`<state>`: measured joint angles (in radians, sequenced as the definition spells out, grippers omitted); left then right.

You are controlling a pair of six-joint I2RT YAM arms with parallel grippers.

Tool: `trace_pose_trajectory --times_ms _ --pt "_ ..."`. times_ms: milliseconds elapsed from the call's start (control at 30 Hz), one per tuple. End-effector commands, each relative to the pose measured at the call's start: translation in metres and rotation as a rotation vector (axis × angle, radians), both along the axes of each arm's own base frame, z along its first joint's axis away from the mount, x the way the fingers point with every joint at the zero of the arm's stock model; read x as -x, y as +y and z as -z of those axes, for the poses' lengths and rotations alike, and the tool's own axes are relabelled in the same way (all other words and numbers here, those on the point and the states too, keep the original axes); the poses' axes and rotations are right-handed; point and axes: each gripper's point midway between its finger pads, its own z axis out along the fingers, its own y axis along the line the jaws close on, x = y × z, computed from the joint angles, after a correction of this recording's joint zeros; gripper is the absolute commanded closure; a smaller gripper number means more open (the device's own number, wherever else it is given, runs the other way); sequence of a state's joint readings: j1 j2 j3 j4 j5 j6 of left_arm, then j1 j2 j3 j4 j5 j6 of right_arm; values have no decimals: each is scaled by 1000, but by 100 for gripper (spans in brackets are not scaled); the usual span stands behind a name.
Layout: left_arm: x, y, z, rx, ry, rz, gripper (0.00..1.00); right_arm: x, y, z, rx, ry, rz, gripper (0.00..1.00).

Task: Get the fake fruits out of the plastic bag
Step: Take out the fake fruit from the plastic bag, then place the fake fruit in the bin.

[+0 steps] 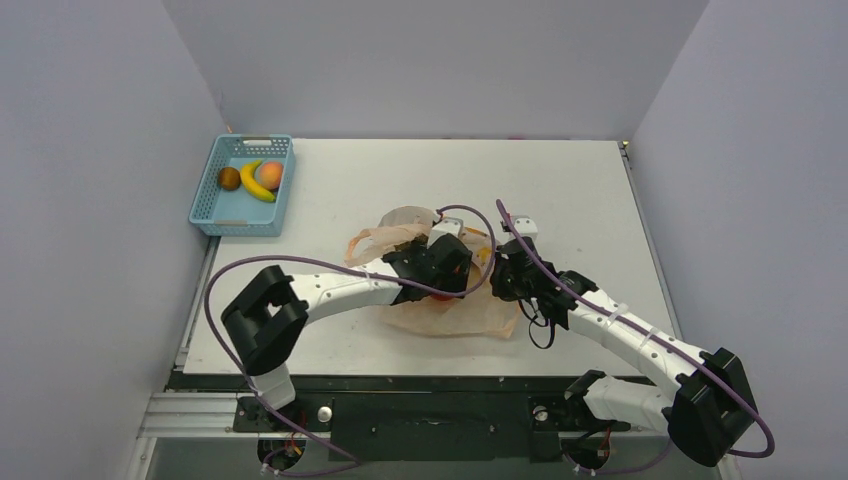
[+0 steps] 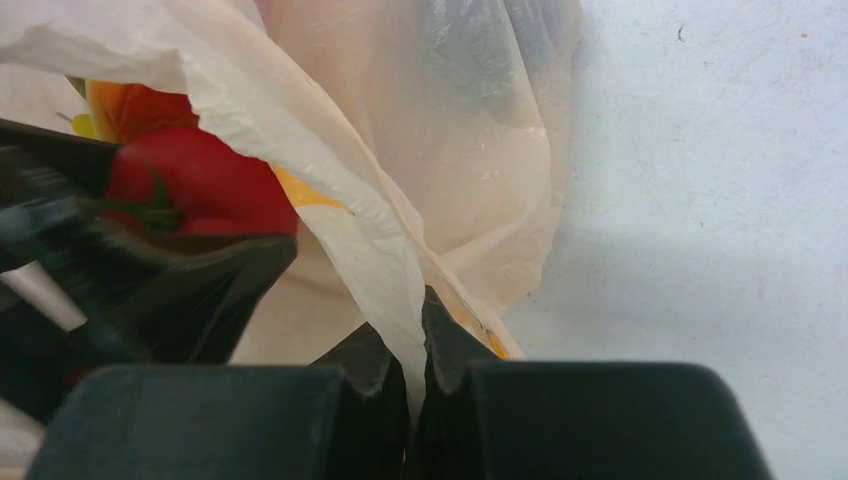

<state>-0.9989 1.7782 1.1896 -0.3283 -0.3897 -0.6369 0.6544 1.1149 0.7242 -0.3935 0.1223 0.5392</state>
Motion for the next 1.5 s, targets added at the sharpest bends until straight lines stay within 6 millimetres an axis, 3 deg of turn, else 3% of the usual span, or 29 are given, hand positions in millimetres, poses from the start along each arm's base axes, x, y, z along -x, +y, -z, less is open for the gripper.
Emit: trace_pose_trajectory --times_ms 0,100,233,333,500,700,867,967,1100,1133,1267,1333,1367,1400,1467 --pt "8 0 -74 95 -81 82 83 -8 11 -16 -48 -50 -12 100" --pt "9 13 -116 147 -137 81 90 -8 11 -16 -52 -50 -9 100" --pt "17 29 -158 253 -164 96 98 -8 12 -15 -61 -49 -10 100" --pt "27 43 -185 354 -184 97 99 -8 13 -14 -60 -43 -13 100" --pt "21 93 -205 460 -210 -2 100 -9 15 -13 -61 -41 -21 100" --pt "1 182 -200 427 -249 -192 100 -10 18 -11 -57 -37 -33 100" --pt "-26 263 -212 383 -358 -449 100 -11 20 -9 -55 -37 -45 100" --pt "-44 302 -221 380 -434 -604 100 -12 22 -8 -57 -33 -52 100" --pt "-71 346 -205 431 -491 -815 100 -11 28 -6 -76 -21 -69 100" --pt "-75 365 -202 442 -511 -880 97 -11 31 -7 -86 -18 -78 100" --pt "-102 403 -177 573 -527 -1001 96 -10 34 -6 -99 -14 -95 100" --pt "-122 422 -179 621 -565 -1022 97 -10 35 -7 -100 -16 -97 100" --pt "-132 431 -170 604 -546 -1043 97 -11 35 -8 -101 -19 -97 100" --pt "-139 438 -176 590 -566 -1047 97 -11 36 -8 -103 -21 -96 100" --pt "-158 451 -154 539 -518 -1070 97 -11 38 -9 -116 -21 -106 100"
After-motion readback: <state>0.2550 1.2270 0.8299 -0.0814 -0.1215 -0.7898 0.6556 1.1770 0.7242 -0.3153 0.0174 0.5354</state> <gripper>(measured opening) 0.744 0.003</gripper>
